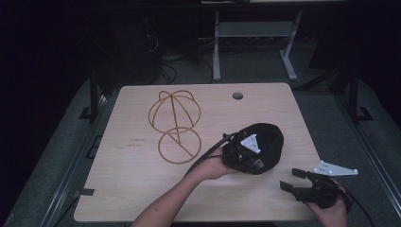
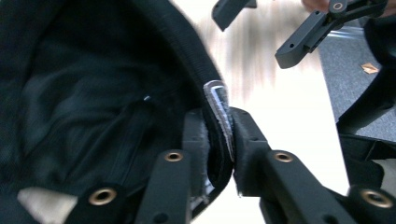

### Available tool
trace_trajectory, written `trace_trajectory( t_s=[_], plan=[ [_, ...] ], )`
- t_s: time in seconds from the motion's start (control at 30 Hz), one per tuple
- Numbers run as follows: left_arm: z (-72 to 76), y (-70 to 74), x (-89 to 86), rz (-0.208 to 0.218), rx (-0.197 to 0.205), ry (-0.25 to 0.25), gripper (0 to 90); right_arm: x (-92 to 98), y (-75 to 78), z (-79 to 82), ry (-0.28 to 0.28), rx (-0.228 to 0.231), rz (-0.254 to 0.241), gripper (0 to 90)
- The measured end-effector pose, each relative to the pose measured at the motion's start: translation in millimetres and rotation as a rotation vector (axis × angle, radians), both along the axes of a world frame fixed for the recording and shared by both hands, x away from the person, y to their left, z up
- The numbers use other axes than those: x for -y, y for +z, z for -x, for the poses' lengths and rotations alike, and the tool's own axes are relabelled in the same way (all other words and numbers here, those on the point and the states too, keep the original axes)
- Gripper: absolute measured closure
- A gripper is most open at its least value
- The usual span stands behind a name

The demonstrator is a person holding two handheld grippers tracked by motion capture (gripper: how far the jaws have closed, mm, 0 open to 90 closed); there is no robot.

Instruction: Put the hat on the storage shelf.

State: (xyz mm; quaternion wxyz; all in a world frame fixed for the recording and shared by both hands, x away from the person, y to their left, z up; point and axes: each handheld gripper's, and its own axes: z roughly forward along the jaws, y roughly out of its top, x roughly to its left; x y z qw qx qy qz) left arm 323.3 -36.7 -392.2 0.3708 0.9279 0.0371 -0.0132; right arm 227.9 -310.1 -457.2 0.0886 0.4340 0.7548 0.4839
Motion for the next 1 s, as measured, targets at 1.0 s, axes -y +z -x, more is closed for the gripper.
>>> trace_trajectory(
  t_s=[1.0],
  plan=[
    [16.0, 78.8, -28.9, 0.193, -0.021, -0.111, 81.7, -22.9, 33.3, -18.6, 0.114, 0.096, -0.188, 26.8]
  ],
)
